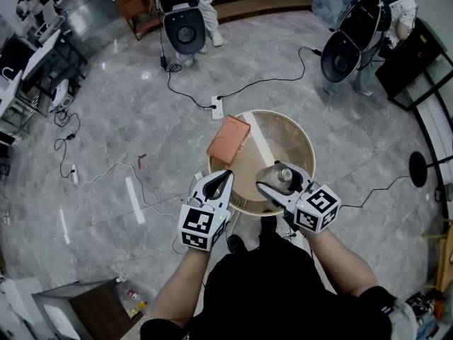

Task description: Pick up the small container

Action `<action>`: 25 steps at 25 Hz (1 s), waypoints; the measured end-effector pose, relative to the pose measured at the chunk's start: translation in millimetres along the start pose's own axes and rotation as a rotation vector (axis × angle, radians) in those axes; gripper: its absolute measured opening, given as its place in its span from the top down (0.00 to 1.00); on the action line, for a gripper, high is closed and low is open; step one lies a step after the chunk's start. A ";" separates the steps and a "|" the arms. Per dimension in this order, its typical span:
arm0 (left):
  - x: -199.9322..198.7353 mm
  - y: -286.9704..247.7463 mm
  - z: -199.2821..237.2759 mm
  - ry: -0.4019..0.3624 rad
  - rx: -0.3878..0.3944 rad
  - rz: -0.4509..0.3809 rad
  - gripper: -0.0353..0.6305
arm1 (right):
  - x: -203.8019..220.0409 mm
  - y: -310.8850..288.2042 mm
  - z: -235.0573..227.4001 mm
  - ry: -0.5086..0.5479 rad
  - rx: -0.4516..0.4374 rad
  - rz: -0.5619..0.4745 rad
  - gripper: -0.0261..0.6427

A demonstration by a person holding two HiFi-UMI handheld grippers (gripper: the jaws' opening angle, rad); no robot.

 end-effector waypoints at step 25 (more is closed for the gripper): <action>-19.2 21.8 -22.1 0.038 0.007 -0.029 0.92 | -43.6 42.1 35.6 0.119 -0.061 -0.099 0.45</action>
Point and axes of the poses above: the fingertips, and each gripper's own axes: y backward along the fingers, z to its left, x out of its underside, the point moved 10 cm from there along y, backward along the fingers, and after that the axes turned 1 degree about -x, right-handed, at the moved point
